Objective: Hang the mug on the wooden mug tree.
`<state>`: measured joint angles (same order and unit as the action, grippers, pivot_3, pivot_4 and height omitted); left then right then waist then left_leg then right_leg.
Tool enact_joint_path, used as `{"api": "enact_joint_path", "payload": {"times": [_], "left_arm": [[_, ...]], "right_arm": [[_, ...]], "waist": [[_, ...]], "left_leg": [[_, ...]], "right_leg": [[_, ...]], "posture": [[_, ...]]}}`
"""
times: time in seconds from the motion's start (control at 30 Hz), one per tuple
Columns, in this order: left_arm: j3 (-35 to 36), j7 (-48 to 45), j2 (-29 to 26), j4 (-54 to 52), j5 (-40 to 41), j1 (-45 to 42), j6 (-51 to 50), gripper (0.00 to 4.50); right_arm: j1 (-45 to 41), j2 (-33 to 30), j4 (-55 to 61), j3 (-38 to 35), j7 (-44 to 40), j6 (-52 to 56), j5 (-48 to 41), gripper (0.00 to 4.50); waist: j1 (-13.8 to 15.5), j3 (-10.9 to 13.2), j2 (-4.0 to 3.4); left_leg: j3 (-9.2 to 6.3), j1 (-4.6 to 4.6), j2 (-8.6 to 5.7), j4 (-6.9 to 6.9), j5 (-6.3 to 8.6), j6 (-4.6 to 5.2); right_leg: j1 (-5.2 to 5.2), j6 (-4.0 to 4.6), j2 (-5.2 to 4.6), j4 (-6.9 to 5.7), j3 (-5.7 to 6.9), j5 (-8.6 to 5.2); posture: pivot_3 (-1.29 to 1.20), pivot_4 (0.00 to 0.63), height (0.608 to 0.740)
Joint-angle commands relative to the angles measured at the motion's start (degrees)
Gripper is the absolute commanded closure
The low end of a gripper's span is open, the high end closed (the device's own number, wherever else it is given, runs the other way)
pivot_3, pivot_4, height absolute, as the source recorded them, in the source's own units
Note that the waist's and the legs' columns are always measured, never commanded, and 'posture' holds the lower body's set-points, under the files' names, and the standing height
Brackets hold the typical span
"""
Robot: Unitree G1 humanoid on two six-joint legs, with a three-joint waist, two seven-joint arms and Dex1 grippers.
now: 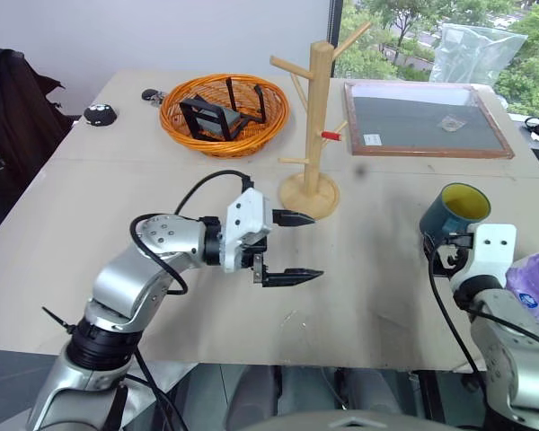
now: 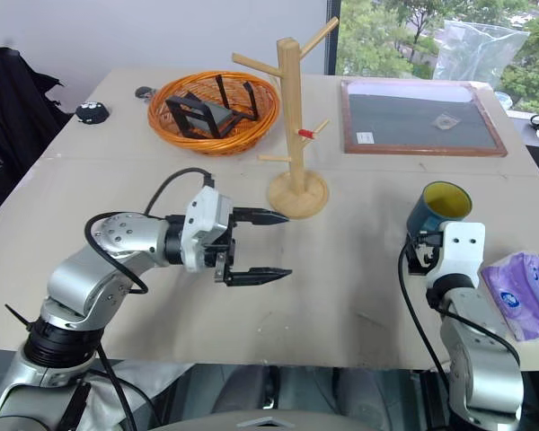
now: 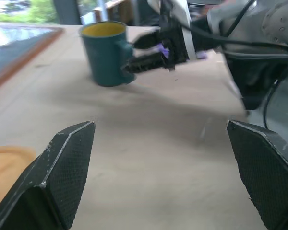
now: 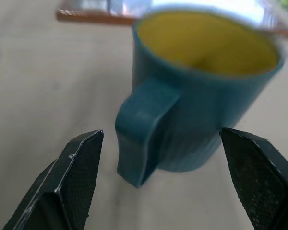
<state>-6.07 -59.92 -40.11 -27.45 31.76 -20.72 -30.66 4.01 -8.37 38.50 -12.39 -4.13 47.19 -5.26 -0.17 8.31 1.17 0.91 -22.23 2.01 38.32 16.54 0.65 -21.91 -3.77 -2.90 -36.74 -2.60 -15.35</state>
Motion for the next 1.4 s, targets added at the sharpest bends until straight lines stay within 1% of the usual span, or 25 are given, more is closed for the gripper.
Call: {"api": "enact_joint_path", "payload": {"times": [0.03,0.37,0.57,0.83,1.07,1.2,1.4], "left_arm": [[2.7,1.8,-0.6,-4.4,2.1,0.9,-1.0,0.0],[4.0,4.3,-0.5,-7.1,4.2,2.7,-2.4,0.0],[3.6,4.4,-0.2,-6.8,4.1,2.7,-2.0,0.0],[3.1,3.9,0.1,-6.4,3.9,2.7,-1.4,0.0],[2.9,3.8,0.2,-6.6,4.1,2.6,-1.5,0.0],[2.9,4.1,0.4,-6.9,4.2,2.2,-1.7,0.0],[2.9,5.0,0.8,-7.6,4.7,1.7,-2.4,0.0]], "right_arm": [[-0.6,0.4,0.3,0.3,2.4,0.9,1.2,0.59],[-4.3,4.2,-3.3,-0.7,8.7,-0.6,3.6,0.59],[-2.6,3.0,-2.1,-0.7,9.1,-0.1,5.2,0.59],[-1.3,4.6,0.6,-2.4,11.0,-0.6,5.9,0.59],[-3.9,8.6,2.0,-3.2,13.9,2.4,5.7,0.59],[-5.0,9.9,0.2,-4.1,15.8,5.0,6.8,0.59],[-7.8,10.4,-2.3,-6.4,18.1,4.0,7.6,0.59]], "waist": [[-0.1,0.0,0.0],[-0.6,0.0,0.0],[-0.6,0.0,0.0],[-0.6,0.0,0.0],[-0.6,0.0,0.01],[-0.5,0.0,0.0],[-0.6,0.0,0.0]], "left_leg": [[0.0,-0.03,0.0,0.0,0.0,-0.01],[-0.01,-0.19,0.02,0.02,0.01,0.02],[0.0,-0.33,0.01,0.03,-0.03,-0.04],[0.01,-0.33,0.01,0.03,-0.03,-0.04],[-0.01,-0.33,0.01,0.03,-0.03,-0.04],[0.0,-0.34,0.01,0.03,-0.03,-0.04],[0.01,-0.34,0.01,0.03,-0.03,-0.05]], "right_leg": [[-0.02,-0.01,0.0,0.0,0.0,0.0],[-0.28,-0.01,0.03,-0.12,-0.02,0.01],[-0.39,-0.02,0.01,-0.09,-0.01,0.01],[-0.39,-0.02,0.02,-0.1,-0.02,0.01],[-0.39,-0.02,0.02,-0.11,-0.02,0.01],[-0.39,-0.01,0.02,-0.1,0.01,0.01],[-0.39,-0.01,0.02,-0.11,0.0,0.02]], "posture": [[0.0,0.15,0.737],[0.0,0.15,0.737],[0.0,0.15,0.737],[0.0,0.15,0.737],[0.0,0.15,0.737],[0.0,0.15,0.737],[0.0,0.15,0.737]]}}
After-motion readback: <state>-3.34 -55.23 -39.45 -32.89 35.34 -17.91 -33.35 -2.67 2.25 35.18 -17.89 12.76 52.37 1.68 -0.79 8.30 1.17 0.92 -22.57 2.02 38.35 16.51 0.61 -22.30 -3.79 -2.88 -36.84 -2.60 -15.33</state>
